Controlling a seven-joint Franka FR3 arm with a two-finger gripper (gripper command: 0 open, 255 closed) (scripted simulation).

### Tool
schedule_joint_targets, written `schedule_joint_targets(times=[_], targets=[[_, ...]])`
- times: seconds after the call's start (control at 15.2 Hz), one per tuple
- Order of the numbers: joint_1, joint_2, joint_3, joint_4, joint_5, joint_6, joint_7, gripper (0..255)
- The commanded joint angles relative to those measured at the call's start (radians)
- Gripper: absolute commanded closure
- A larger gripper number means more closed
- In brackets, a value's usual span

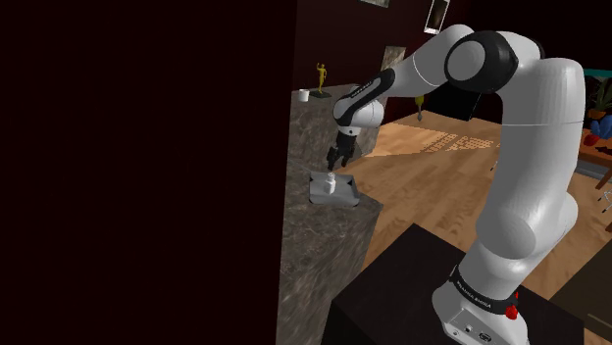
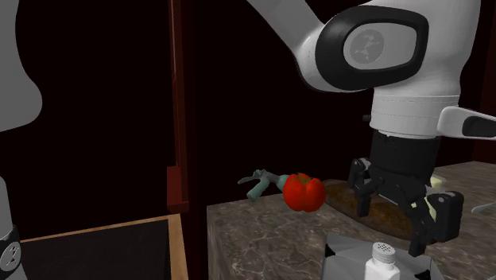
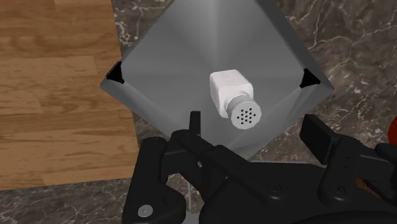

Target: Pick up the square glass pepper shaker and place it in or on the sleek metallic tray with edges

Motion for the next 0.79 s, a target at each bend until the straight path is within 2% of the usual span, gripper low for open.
schedule_joint_targets(times=[0.0, 0.07, 0.33, 0.73], targets=[[0.000, 0.000, 0.000, 0.000, 0.000, 0.000, 0.000, 0], [0.000, 0.000, 0.000, 0.000, 0.000, 0.000, 0.000, 0], [-0.004, -0.079, -0.012, 0.024, -0.020, -0.104, 0.013, 0], [-0.004, -0.079, -0.012, 0.024, -0.020, -0.104, 0.013, 0]])
